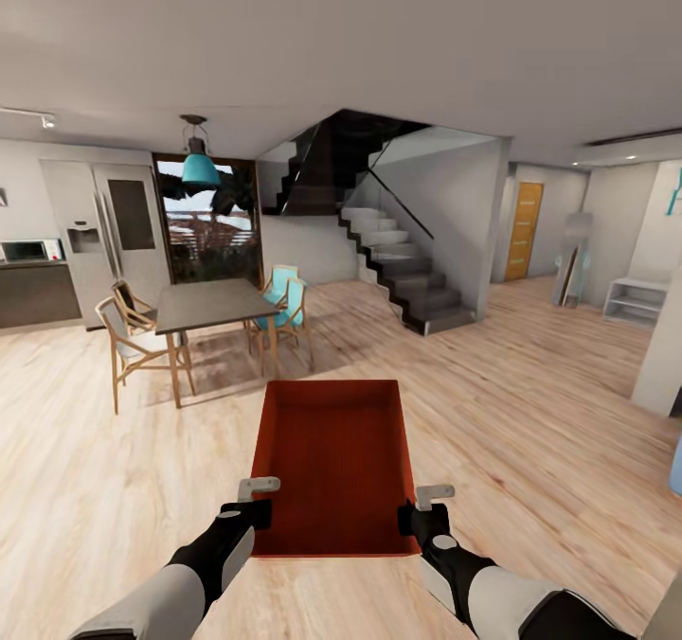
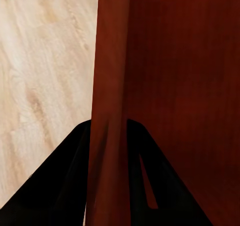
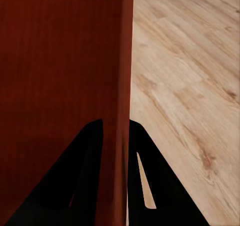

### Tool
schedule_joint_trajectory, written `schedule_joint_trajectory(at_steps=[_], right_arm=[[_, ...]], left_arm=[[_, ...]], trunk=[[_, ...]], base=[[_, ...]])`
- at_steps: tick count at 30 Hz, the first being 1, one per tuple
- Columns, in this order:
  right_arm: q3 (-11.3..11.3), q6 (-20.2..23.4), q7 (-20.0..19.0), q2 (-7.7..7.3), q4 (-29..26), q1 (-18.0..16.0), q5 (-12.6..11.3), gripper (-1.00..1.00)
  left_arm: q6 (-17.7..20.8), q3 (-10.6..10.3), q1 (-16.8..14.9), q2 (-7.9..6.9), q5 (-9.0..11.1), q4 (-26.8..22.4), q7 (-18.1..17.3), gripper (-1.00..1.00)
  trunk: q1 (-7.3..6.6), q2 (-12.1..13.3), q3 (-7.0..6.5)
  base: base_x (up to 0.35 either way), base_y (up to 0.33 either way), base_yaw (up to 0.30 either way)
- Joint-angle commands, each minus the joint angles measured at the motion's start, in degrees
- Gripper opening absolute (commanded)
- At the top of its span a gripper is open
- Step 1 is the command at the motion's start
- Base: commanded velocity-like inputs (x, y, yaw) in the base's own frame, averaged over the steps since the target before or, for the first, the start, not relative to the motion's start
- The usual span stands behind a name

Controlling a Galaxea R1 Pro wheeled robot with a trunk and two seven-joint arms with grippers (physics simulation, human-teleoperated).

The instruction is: Move the two storage containers from the living room to the garage. In the garage, place one container on the floor and stack the other container on top of it (either order is fine).

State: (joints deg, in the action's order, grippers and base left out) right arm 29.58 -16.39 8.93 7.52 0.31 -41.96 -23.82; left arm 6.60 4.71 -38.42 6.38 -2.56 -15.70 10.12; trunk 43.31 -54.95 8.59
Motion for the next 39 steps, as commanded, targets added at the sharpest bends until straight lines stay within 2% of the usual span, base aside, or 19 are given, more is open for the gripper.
schedule_joint_trajectory(at_steps=[1, 28, 39], right_arm=[[-0.4, -0.5, 0.4, -0.01, 0.1, -0.1, -1.6, -1.00], [-0.4, -0.6, 0.4, 0.03, 0.1, -0.1, -1.7, -1.00], [-0.4, -0.6, 0.4, 0.04, 0.1, -0.1, -1.7, -1.00]], left_arm=[[0.4, 1.6, 0.0, 0.03, -1.3, -0.2, 1.0, -1.00], [0.4, 1.6, 0.0, 0.03, -1.3, -0.1, 1.0, -1.00], [0.4, 1.6, 0.0, 0.03, -1.3, -0.2, 1.0, -1.00]], trunk=[[0.04, -0.1, 0.08], [0.04, -0.1, 0.08], [0.04, -0.1, 0.08]], base=[[0.321, 0.000, 0.000], [0.322, 0.000, 0.000], [0.322, 0.000, -0.218]])
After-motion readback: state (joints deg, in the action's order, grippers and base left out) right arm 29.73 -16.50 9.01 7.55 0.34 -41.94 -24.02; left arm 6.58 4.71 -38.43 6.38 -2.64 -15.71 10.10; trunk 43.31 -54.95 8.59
